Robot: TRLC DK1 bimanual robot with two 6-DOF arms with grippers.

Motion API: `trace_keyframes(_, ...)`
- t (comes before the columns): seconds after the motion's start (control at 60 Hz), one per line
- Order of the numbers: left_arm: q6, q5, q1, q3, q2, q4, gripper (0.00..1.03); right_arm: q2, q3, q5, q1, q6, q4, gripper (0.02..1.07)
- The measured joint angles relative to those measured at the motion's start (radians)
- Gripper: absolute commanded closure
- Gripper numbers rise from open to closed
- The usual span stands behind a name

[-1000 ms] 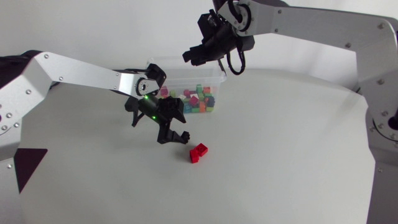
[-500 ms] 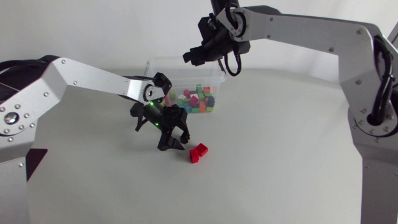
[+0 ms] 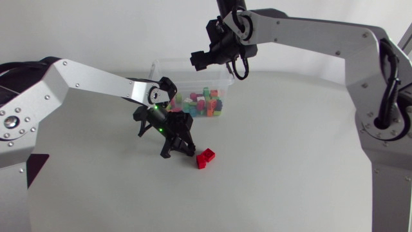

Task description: Place the duplo bricks in the container

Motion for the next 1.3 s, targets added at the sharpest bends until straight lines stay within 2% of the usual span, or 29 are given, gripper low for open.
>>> trace_keyframes(0.3,-0.009,0.033,0.086,0.000,-0.100,-0.035,0.76,-0.249,-0.271,0.001,-0.015,-0.013,0.000,0.06)
trace_keyframes(0.533,-0.113,0.085,0.134,0.032,-0.231,-0.025,0.75,-0.420,-0.471,-0.004,-0.014,-0.030,0.000,0.06)
trace_keyframes(0.867,-0.321,0.093,0.167,0.086,-0.279,0.130,0.75,-0.460,-0.673,-0.024,0.011,-0.087,-0.029,0.06)
trace_keyframes(1.1,-0.504,0.092,0.175,0.110,-0.278,0.326,0.75,-0.428,-0.696,-0.027,0.025,-0.121,-0.031,0.06)
trace_keyframes(1.3,-0.621,0.054,0.175,0.210,-0.231,0.397,0.75,-0.375,-0.700,-0.031,0.025,-0.145,-0.031,0.06)
